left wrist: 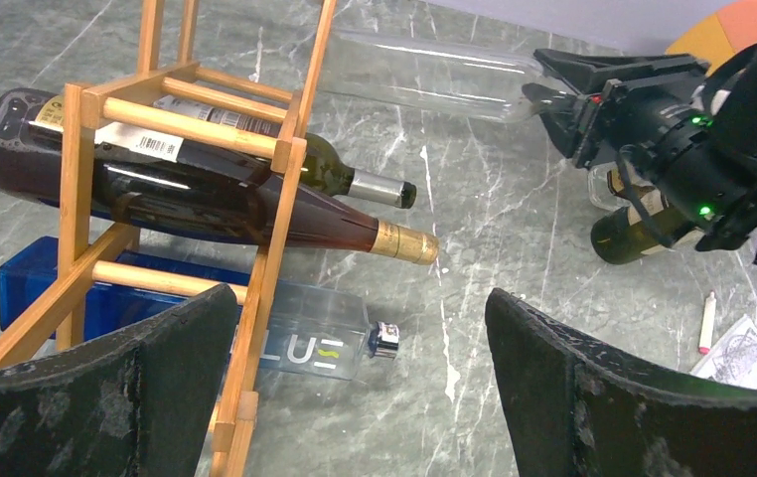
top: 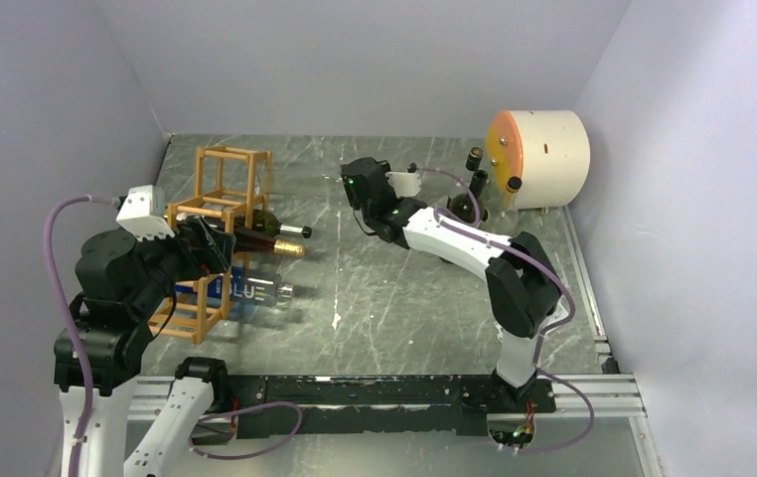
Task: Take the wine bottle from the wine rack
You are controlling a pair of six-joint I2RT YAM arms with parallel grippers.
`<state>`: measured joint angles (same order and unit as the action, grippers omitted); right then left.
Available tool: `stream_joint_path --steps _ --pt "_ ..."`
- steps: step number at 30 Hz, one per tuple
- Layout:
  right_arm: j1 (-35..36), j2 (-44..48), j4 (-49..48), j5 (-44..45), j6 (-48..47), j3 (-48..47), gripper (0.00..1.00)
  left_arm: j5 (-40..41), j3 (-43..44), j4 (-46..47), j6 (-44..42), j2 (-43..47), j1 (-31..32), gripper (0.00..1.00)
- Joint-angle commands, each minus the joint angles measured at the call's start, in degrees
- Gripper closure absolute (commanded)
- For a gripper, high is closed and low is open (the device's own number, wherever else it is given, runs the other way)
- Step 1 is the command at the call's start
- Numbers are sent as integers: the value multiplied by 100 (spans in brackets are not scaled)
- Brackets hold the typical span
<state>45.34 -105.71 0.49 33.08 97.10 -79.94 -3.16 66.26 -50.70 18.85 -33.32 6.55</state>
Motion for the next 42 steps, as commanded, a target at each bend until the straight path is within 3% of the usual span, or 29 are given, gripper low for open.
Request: stream_joint_path --steps 1,7,12,23,28,34,37,42 --pt "-116 535 -63 307 -924 -132 100 65 170 78 41 -51 22 2" --pt "-131 687 -198 205 -1847 -196 100 -39 184 115 116 -127 22 2" --pt "-112 791 -421 99 -1747 28 100 -132 180 187 163 -134 22 2" --pt "84 446 44 66 -2776 -1011 100 -101 280 130 140 -135 22 2" --pt "81 834 -320 231 -4158 -776 100 -136 301 138 119 -152 22 2" --pt "39 1404 -689 392 -6932 -620 100 -194 207 188 162 -189 20 2" --pt "-215 1620 -611 -38 -7858 -568 100 -261 111 276 163 -198 21 2" --pt "-1029 1795 -247 -1305 -8484 -528 100 -440 -18 454 465 -279 22 2"
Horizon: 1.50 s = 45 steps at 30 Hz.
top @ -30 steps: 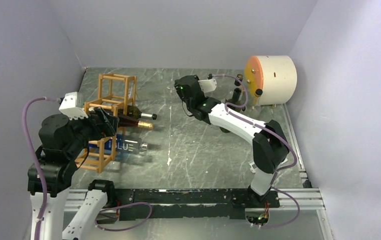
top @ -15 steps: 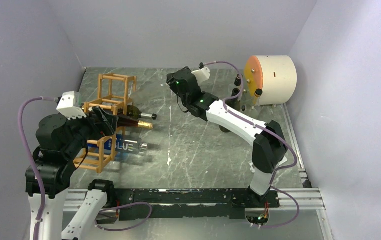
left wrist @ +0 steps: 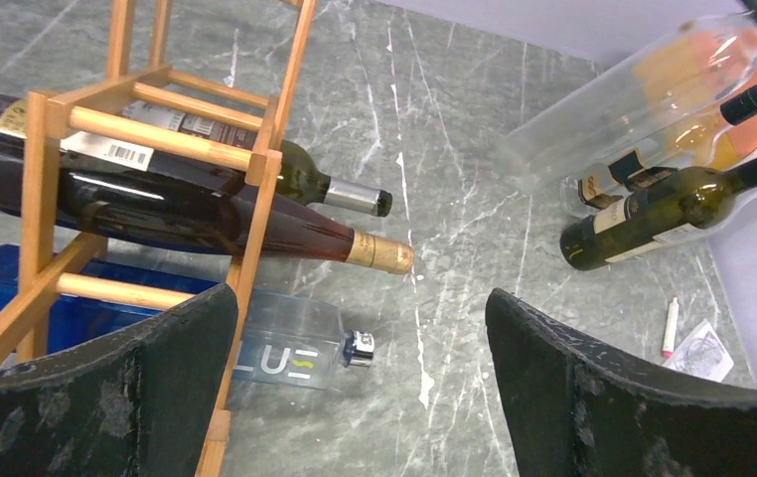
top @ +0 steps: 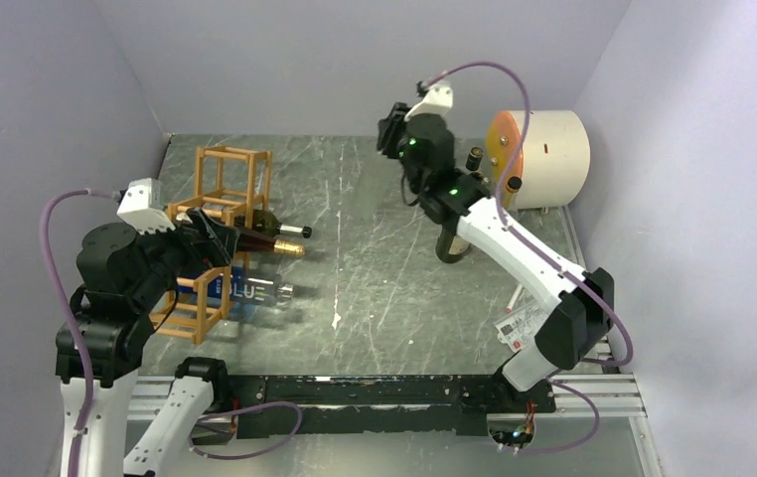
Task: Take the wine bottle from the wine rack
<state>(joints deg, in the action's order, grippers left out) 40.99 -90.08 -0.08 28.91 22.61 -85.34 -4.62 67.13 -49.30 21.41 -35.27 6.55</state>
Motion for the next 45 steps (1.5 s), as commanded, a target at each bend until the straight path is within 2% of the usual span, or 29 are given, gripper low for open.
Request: stream_joint_path --steps 1,5,10,16,34,45 --pt "-753 219 -103 -1159 -1135 -22 100 -321 -126 333 223 -102 22 2" --pt "-1077 -16 111 -1689 -1726 -266 100 -306 -222 402 268 -206 22 2" --pt "-1114 -193 -53 -1636 -2209 -251 100 -315 -266 522 309 -203 22 2" --pt "-1155 -409 -143 -1549 -2350 -102 100 -240 -236 505 227 -313 22 2" --pt "-1164 -420 -1299 -856 -2550 1100 100 -315 -73 545 174 -164 22 2" --pt "-1571 -192 -1953 -918 -2362 1899 100 -395 -117 696 267 -246 22 2"
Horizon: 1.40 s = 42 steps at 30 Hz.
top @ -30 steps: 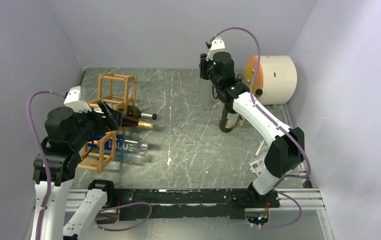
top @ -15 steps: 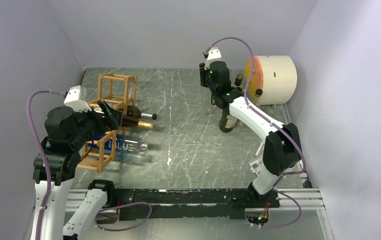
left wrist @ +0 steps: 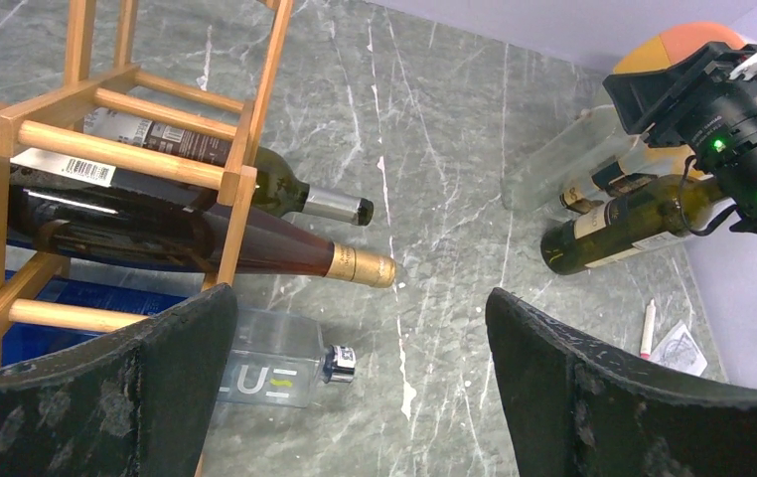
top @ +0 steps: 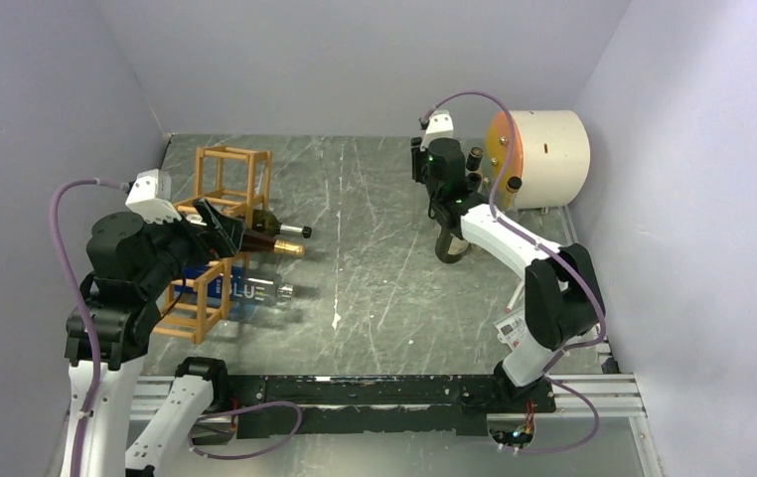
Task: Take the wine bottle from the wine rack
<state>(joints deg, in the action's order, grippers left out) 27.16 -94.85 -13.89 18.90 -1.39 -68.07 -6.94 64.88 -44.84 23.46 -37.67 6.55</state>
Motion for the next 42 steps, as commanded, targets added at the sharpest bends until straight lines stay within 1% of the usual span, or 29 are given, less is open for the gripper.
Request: stream_joint_path --steps 1,3,4,6,7,9,13,15,17,20,23,25,27,29,30,32,34,37,39,40,42 --pt "-227 327 -586 57 101 238 99 -169 114 242 65 -6 22 2" --pt "-309 417 -583 -75 207 352 96 -185 133 234 62 -17 22 2" --pt "-311 473 -607 -105 243 420 92 -185 126 224 62 -21 22 2" --pt "-318 553 -656 -155 289 518 70 -185 107 231 61 -29 22 2" --pt "-320 582 -640 -192 302 532 63 -199 84 241 68 -35 20 2" --pt "-325 631 -557 -271 337 491 59 -248 53 261 100 -53 22 2" --pt "-325 798 -302 -352 442 323 46 -304 -22 293 153 -32 22 2" --pt "-323 865 -10 -323 559 142 39 -292 -36 250 150 -7 22 2" --pt "-321 916 345 -327 655 -107 30 -267 -58 207 142 2 22 2" --pt "-289 964 1128 -286 917 -673 13 -225 -75 177 145 37 22 2" --pt "-164 965 1976 -162 1118 -1250 3 -270 -143 246 150 71 22 2" --pt "55 919 2445 12 1196 -1644 0 -292 -211 298 142 69 22 2" --pt "604 814 2821 354 1310 -2034 0 -321 -291 340 113 46 22 2" --pt "1097 656 3236 631 1793 -2429 0 -397 -365 396 68 30 22 2" --pt "1304 574 3358 479 2156 -2554 0 -410 -364 398 54 17 22 2" --pt "1690 454 3232 -29 2956 -2517 0 -406 -313 389 39 27 22 2" --pt "2139 301 2943 -228 3640 -2382 0 -464 -286 410 19 103 22 2" --pt "2739 -19 2545 -190 4702 -2156 0 -536 -236 289 -23 162 20 2" --pt "3046 -155 2347 100 5292 -2056 0 -526 -224 152 -48 149 22 2" --pt "3135 -205 2345 218 5674 -2020 0 -498 -211 78 -45 157 22 2" --pt "3198 -281 2324 182 6429 -1857 0 -449 -183 -59 -52 203 19 2"
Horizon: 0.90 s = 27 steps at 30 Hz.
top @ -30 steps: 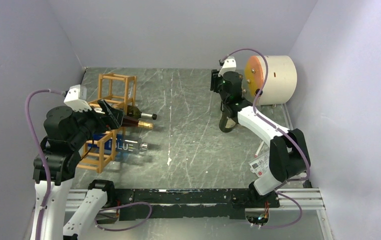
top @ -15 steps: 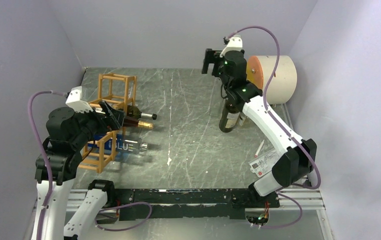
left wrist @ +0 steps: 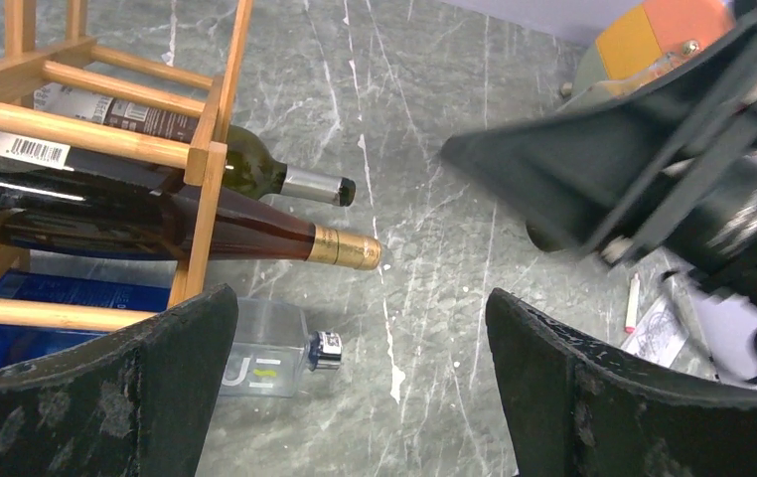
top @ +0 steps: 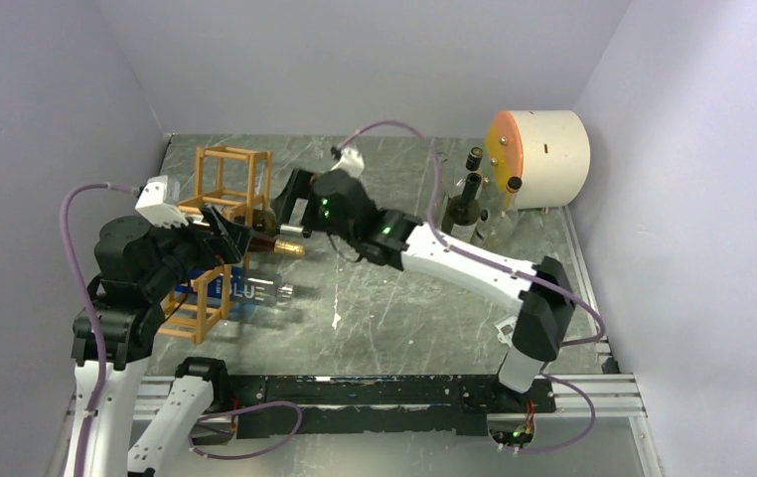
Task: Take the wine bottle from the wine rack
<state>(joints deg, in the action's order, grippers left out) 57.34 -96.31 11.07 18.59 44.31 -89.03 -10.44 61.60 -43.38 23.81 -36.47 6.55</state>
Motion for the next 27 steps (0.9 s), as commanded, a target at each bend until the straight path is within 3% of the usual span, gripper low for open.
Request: stream_joint_path --steps 1,5,13,22,27 --pt "185 -141 -220 184 2256 386 0 -91 161 -245 -118 141 22 2" --pt "254 -135 -203 282 4218 1007 0 196 349 -475 -219 363 19 2" --pt "563 -689 565 262 6180 820 0 368 347 -671 -592 578 22 2" --pt "622 -1392 -152 476 7079 645 1 111 403 -771 -564 751 22 2" --pt "616 -1802 -329 825 7422 349 10 88 422 -884 -526 894 22 2"
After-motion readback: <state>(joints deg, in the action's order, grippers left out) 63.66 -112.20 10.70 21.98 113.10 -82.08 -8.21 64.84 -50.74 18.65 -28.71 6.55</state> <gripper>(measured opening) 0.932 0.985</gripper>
